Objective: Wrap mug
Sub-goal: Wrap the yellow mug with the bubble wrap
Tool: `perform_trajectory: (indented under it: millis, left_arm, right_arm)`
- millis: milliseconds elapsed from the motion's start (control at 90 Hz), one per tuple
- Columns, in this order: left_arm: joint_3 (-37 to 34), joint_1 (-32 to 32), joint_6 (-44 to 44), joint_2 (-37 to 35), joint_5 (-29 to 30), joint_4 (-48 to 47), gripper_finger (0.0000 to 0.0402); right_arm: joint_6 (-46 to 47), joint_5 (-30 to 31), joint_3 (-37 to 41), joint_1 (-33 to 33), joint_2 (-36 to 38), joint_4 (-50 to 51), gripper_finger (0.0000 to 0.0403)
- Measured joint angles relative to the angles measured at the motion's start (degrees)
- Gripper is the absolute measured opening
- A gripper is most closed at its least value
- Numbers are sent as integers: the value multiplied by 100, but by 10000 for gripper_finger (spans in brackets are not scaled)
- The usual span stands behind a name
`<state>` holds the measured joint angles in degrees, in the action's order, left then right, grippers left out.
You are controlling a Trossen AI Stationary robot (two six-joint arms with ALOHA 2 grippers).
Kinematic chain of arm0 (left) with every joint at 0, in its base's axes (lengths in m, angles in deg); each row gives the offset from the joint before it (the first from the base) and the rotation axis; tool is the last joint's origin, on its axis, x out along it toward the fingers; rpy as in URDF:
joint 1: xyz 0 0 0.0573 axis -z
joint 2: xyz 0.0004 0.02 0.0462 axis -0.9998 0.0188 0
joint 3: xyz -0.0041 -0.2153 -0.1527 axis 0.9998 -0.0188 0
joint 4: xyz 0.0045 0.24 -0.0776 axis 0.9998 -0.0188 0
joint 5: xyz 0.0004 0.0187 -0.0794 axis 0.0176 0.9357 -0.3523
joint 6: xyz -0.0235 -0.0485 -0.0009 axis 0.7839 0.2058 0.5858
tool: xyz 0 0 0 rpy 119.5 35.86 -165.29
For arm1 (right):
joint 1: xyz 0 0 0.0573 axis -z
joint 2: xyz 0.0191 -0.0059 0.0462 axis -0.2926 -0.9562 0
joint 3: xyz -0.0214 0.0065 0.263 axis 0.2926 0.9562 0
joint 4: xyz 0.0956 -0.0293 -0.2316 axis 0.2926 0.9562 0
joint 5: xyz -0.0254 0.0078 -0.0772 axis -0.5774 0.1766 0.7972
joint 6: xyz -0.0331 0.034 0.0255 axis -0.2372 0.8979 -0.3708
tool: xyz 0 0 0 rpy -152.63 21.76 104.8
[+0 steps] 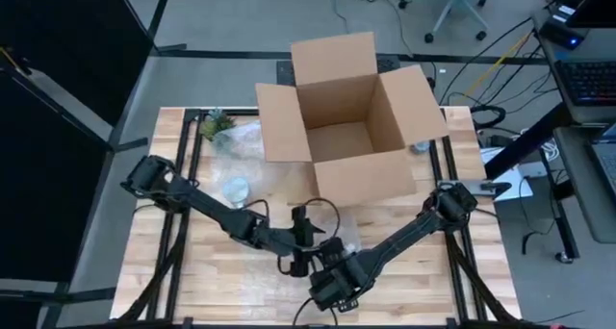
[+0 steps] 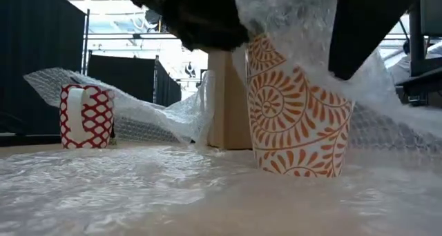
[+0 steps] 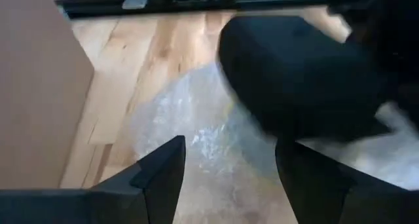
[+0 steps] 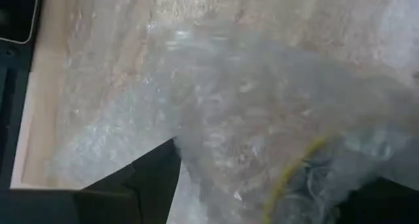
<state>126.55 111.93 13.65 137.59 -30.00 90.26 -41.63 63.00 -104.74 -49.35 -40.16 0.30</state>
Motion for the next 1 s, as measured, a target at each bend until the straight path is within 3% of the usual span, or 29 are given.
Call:
perform_trajectory:
  millis: [333, 544, 667, 1000]
  left_arm:
    - [-81, -22, 25, -11, -9, 70, 219]
    - [-80, -22, 28, -11, -6, 72, 219]
    - [-76, -20, 70, -13, -6, 85, 219]
    - [-17, -11, 28, -22, -6, 161, 219]
  right_arm:
    - [68, 241, -6, 35, 864, 82, 242]
    - [260, 118, 7, 50, 1295, 956, 242]
    - [564, 171, 21, -25, 1433, 741, 242]
    - [958, 1708, 1636, -130, 1284, -1036, 242]
